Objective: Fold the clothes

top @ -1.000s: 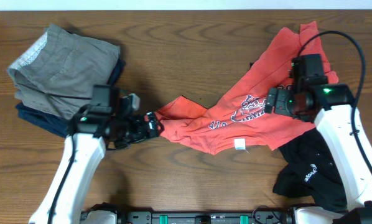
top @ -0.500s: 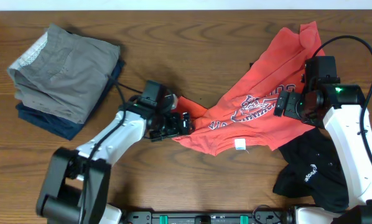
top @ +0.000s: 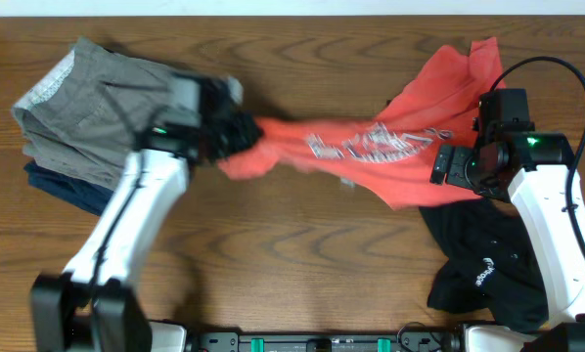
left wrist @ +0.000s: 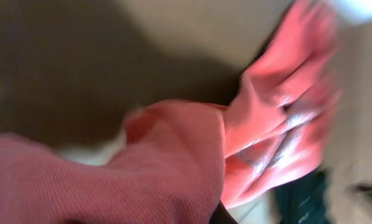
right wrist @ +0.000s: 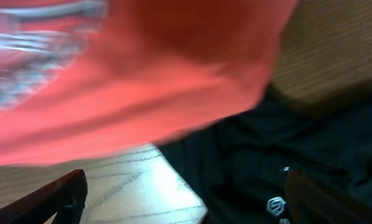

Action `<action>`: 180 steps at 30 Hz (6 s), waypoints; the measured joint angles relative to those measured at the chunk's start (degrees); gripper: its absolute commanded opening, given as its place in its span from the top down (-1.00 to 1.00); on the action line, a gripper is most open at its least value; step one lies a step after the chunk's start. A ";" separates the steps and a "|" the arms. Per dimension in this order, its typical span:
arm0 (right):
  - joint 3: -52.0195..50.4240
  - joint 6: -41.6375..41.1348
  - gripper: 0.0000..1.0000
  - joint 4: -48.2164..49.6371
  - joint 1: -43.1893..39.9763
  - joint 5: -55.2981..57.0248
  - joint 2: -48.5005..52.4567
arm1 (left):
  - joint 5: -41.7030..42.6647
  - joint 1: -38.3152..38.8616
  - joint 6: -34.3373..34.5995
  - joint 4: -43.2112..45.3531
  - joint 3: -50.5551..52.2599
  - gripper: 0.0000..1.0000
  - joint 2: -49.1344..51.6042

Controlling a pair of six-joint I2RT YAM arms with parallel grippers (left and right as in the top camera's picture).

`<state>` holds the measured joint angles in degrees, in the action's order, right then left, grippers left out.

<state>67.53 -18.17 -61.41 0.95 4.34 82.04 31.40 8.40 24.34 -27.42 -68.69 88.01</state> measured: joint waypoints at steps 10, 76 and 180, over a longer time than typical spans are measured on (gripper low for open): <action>0.00 7.13 -0.73 5.01 0.02 -5.42 5.14 | -2.32 -13.16 -0.63 -2.95 -13.60 0.88 -11.06; 4.28 20.87 0.77 14.10 -16.04 -22.49 18.88 | -9.55 -18.16 -5.35 -16.31 -13.57 0.88 -9.81; 0.83 25.79 0.98 4.46 23.50 -23.37 -0.92 | -9.55 -17.88 -4.66 3.54 -13.51 0.69 -8.87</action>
<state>68.36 7.62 -56.95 24.45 -19.03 81.12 21.85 -9.47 19.68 -23.88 -82.19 79.13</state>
